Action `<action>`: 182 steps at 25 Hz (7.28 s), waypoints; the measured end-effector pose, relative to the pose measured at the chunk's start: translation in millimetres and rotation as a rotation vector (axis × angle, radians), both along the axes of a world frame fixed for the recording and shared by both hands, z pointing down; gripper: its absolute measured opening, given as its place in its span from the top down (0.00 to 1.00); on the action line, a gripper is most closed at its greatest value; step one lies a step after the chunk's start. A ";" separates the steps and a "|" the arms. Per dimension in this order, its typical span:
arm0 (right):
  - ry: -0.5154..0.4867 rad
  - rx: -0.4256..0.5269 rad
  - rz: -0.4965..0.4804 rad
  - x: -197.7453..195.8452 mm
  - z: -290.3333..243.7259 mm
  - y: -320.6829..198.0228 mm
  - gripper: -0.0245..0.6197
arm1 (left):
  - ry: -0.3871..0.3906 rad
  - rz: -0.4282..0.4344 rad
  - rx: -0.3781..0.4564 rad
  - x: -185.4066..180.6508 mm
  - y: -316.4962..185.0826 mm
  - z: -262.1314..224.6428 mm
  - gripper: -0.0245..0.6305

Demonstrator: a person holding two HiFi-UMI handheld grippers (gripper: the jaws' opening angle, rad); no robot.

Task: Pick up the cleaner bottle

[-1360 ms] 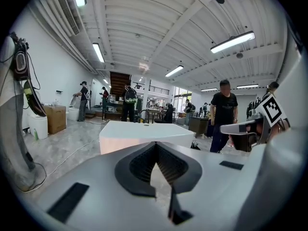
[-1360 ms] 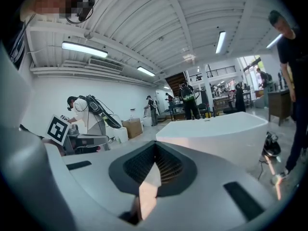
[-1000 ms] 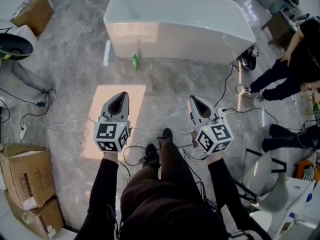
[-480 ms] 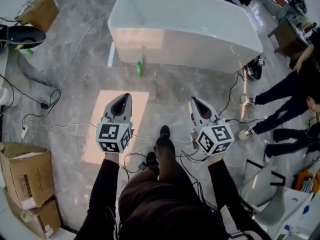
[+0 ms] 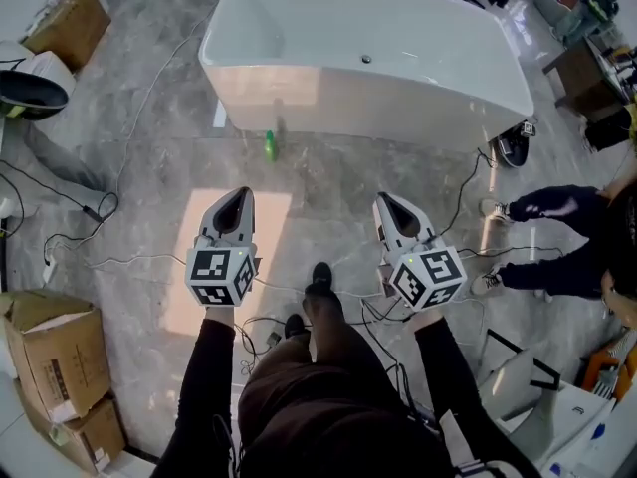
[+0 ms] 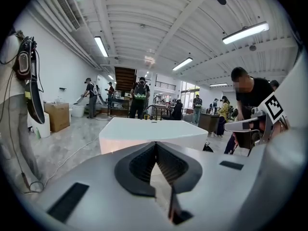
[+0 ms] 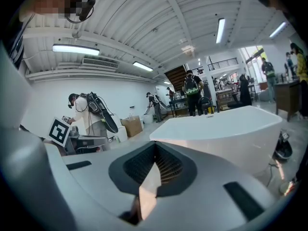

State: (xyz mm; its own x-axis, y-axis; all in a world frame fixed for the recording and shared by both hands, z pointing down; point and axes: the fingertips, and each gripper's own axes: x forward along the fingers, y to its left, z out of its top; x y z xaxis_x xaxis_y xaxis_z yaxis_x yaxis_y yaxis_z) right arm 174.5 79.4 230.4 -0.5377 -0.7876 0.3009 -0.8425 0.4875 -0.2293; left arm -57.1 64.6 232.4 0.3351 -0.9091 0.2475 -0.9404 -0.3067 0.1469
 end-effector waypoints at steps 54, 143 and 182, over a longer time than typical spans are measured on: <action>0.044 -0.058 -0.164 -68.5 228.5 -260.7 0.96 | -0.084 -0.011 -0.155 -39.3 -234.0 296.1 0.78; 0.070 0.002 -0.263 -89.6 349.4 -310.1 0.96 | -0.175 -0.083 -0.104 -52.0 -317.3 428.3 0.68; 0.054 0.090 -0.240 -102.5 21.5 -270.7 0.96 | -0.169 0.002 -0.043 -20.8 -264.7 82.1 0.68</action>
